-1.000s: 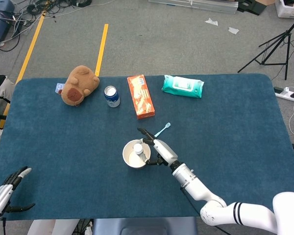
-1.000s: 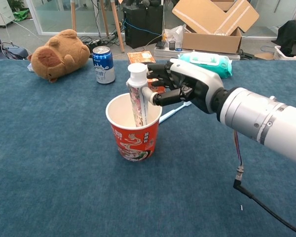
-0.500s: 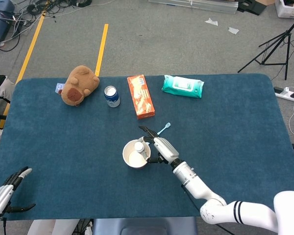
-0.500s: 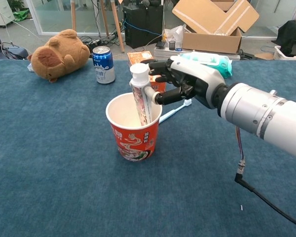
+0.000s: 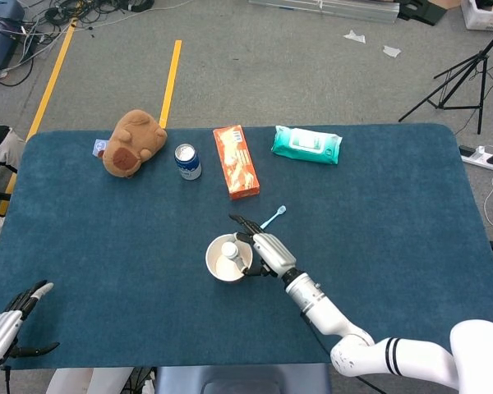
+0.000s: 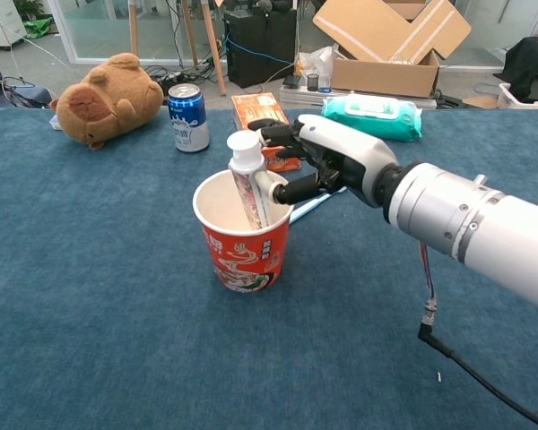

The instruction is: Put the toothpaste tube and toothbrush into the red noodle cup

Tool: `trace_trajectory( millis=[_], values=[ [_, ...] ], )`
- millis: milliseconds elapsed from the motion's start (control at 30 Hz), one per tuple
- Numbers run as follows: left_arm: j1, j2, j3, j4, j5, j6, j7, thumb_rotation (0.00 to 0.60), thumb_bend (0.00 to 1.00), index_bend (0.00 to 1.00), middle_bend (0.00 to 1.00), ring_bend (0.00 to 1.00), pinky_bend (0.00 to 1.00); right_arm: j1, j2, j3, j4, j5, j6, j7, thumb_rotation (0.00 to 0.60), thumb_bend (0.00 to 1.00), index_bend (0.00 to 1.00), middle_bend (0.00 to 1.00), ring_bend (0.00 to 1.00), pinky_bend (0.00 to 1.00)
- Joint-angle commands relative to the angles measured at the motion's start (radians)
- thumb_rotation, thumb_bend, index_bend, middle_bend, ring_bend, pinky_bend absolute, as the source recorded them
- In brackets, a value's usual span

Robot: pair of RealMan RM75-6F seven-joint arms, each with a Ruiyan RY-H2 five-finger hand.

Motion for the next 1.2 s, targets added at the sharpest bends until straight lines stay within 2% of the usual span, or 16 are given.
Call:
trace_trajectory(
  millis=[33, 200, 433, 867, 967, 1200],
  values=[
    [0.001, 0.000, 0.001, 0.001, 0.000, 0.000, -0.002, 0.600, 0.00, 0.00, 0.00, 0.00, 0.00, 0.001, -0.001, -0.001, 0.001, -0.001, -0.003, 0.001, 0.600, 0.46, 0.56, 0.00, 0.00, 0.06],
    [0.001, -0.002, 0.001, 0.003, 0.000, 0.000, -0.003, 0.600, 0.00, 0.00, 0.00, 0.00, 0.00, 0.000, -0.001, -0.003, 0.002, -0.003, -0.008, 0.010, 0.600, 0.46, 0.55, 0.00, 0.00, 0.06],
    [0.000, -0.002, 0.002, 0.002, 0.001, -0.002, -0.003, 0.600, 0.00, 0.00, 0.00, 0.00, 0.00, 0.000, 0.002, -0.005, 0.004, -0.017, -0.011, 0.031, 0.600, 0.43, 0.43, 0.00, 0.00, 0.06],
    [0.002, -0.004, 0.003, 0.005, 0.000, -0.002, -0.004, 0.600, 0.00, 0.00, 0.00, 0.00, 0.00, 0.002, 0.004, -0.005, 0.006, -0.026, -0.016, 0.048, 0.600, 0.33, 0.23, 0.00, 0.00, 0.05],
    [0.002, -0.005, 0.003, 0.007, -0.001, -0.002, -0.004, 0.600, 0.00, 0.00, 0.00, 0.00, 0.00, 0.002, 0.005, -0.005, 0.005, -0.026, -0.017, 0.051, 0.600, 0.29, 0.20, 0.00, 0.00, 0.05],
    [0.000, -0.004, 0.002, 0.007, 0.000, -0.004, -0.003, 0.600, 0.00, 0.00, 0.00, 0.00, 0.00, 0.000, 0.007, -0.005, 0.005, -0.025, -0.015, 0.053, 0.600, 0.28, 0.20, 0.00, 0.00, 0.05]
  ],
)
